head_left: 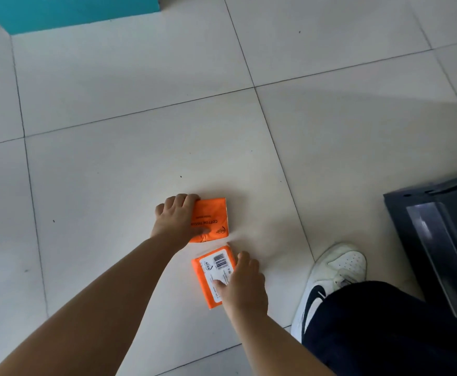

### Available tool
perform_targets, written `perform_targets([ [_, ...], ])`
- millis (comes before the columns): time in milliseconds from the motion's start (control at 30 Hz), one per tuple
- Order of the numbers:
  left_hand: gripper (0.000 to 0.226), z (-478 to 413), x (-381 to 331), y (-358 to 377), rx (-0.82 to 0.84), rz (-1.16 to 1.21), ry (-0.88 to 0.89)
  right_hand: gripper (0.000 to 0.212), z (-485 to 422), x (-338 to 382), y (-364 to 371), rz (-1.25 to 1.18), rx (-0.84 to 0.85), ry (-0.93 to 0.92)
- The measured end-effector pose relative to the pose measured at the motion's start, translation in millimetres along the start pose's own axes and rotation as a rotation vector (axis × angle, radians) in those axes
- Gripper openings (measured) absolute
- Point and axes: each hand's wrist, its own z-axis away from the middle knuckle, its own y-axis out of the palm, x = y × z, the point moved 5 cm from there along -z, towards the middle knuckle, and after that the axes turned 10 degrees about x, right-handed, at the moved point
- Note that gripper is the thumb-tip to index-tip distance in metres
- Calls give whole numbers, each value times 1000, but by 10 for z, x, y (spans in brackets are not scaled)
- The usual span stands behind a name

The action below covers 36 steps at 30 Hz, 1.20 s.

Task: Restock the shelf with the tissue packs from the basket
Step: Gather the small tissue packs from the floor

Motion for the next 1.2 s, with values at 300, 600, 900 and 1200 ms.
perform_targets([
  [300, 86, 97, 11, 74, -64, -10, -79, 55, -193, -122, 153, -108, 228, 262],
  [600, 84, 231, -13, 207, -1, 53, -231, 34, -304, -311, 197, -98, 232, 253],
  [900, 86, 207, 6, 215, 53, 61, -269, 20, -358, -320, -453, 19, 221, -79],
  [1200, 69, 286, -109, 294, 103, 421, -413, 31, -174, -268, -785, 217, -278, -474],
])
